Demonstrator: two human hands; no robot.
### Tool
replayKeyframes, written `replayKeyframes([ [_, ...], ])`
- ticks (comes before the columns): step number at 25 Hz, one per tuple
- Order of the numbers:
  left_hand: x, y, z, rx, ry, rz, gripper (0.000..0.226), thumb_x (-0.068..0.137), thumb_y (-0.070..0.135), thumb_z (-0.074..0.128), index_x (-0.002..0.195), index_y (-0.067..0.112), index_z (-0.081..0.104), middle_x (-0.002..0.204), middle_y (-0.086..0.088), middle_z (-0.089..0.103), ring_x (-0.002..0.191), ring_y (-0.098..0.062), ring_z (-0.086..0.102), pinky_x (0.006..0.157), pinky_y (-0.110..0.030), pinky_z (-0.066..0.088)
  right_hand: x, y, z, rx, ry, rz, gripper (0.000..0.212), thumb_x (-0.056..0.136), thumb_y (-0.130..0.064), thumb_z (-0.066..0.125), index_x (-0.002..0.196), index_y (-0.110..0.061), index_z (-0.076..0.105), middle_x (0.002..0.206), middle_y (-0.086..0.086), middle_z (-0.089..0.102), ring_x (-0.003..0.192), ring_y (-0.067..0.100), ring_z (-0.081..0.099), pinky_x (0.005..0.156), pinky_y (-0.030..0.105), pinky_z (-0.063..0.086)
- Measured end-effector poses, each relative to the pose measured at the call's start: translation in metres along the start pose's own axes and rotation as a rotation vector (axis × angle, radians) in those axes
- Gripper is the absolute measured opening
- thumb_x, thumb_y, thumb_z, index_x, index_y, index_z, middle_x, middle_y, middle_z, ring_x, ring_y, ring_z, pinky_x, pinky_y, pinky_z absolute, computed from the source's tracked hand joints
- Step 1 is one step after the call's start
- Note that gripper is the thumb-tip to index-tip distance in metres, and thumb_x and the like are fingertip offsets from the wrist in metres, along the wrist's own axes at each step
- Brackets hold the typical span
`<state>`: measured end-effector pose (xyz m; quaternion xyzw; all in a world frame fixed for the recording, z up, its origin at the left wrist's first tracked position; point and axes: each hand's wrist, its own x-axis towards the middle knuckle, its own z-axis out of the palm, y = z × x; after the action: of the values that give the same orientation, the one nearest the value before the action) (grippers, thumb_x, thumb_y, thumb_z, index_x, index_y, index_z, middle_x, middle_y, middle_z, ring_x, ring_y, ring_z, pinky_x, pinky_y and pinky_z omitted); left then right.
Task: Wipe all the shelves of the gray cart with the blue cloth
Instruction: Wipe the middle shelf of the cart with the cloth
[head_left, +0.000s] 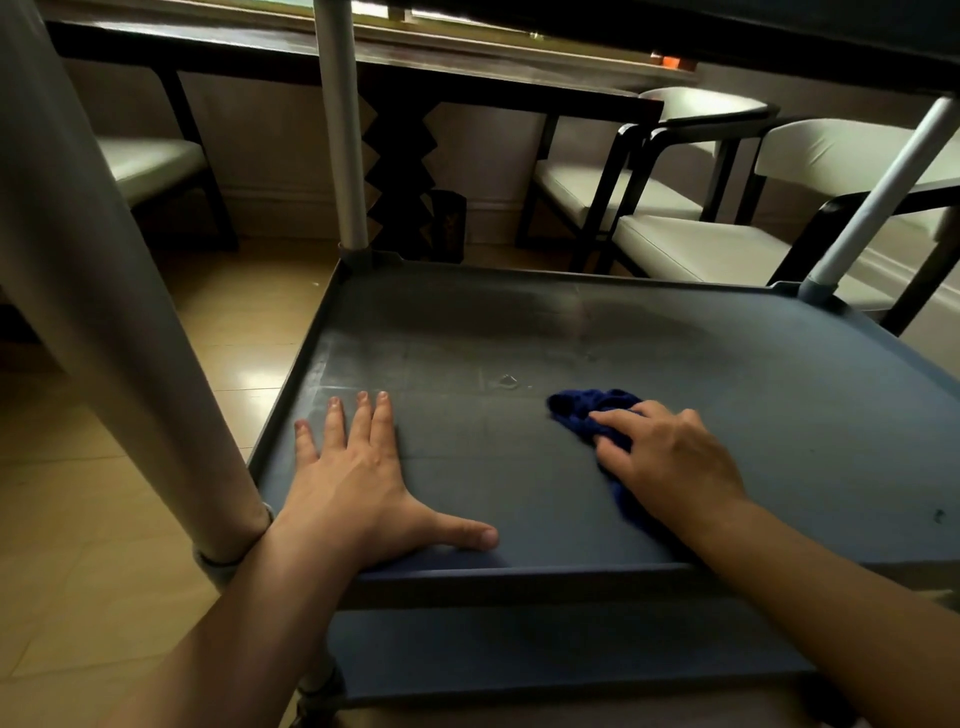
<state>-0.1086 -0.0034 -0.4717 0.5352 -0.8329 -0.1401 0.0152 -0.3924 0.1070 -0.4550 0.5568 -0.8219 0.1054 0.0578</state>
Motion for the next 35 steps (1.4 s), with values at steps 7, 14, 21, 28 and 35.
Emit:
replayKeyframes([
  [7, 0.002, 0.0, 0.007, 0.013, 0.059, -0.013, 0.169, 0.03, 0.12, 0.019, 0.16, 0.02, -0.02, 0.173, -0.004, -0.016, 0.157, -0.027, -0.021, 0.126, -0.056, -0.014, -0.024, 0.1, -0.022, -0.126, -0.039, 0.264, 0.041, 0.094, -0.05, 0.041, 0.131, -0.037, 0.053, 0.112, 0.004, 0.059, 0.083, 0.031, 0.053, 0.07, 0.043, 0.052],
  [14, 0.004, 0.005, 0.0, 0.068, 0.049, -0.035, 0.169, 0.028, 0.12, 0.016, 0.165, 0.022, 0.001, 0.175, -0.009, -0.003, 0.159, -0.033, -0.01, 0.127, -0.06, -0.006, -0.01, 0.087, -0.031, 0.062, 0.036, 0.232, 0.04, 0.095, -0.046, 0.047, 0.129, -0.03, 0.06, 0.102, 0.01, 0.062, 0.083, 0.029, 0.058, 0.071, 0.041, 0.051],
  [21, 0.027, 0.019, -0.033, 0.055, -0.011, -0.108, 0.181, 0.011, 0.118, 0.028, 0.162, 0.018, 0.019, 0.17, -0.015, 0.02, 0.156, -0.038, 0.014, 0.124, -0.063, 0.012, 0.047, 0.003, -0.044, 0.459, 0.33, 0.104, 0.029, 0.094, -0.039, 0.058, 0.118, -0.028, 0.068, 0.107, 0.013, 0.069, 0.094, 0.035, 0.064, 0.074, 0.034, 0.048],
  [28, 0.04, 0.009, -0.011, 0.002, 0.006, -0.162, 0.184, 0.015, 0.12, 0.027, 0.163, 0.017, -0.009, 0.174, -0.009, -0.009, 0.159, -0.033, -0.013, 0.128, -0.056, -0.005, 0.083, -0.105, -0.019, 0.678, 0.235, -0.141, 0.046, 0.092, -0.055, 0.053, 0.134, -0.037, 0.055, 0.126, 0.01, 0.058, 0.11, 0.026, 0.057, 0.087, 0.035, 0.05],
  [35, 0.042, 0.009, -0.008, 0.023, 0.038, -0.179, 0.184, 0.013, 0.12, 0.021, 0.164, 0.018, -0.003, 0.175, -0.009, -0.005, 0.159, -0.031, -0.01, 0.127, -0.056, -0.002, 0.095, -0.153, 0.027, 0.211, -0.08, -0.306, 0.056, 0.093, -0.06, 0.038, 0.145, -0.041, 0.038, 0.143, 0.005, 0.047, 0.124, 0.029, 0.044, 0.1, 0.047, 0.04],
])
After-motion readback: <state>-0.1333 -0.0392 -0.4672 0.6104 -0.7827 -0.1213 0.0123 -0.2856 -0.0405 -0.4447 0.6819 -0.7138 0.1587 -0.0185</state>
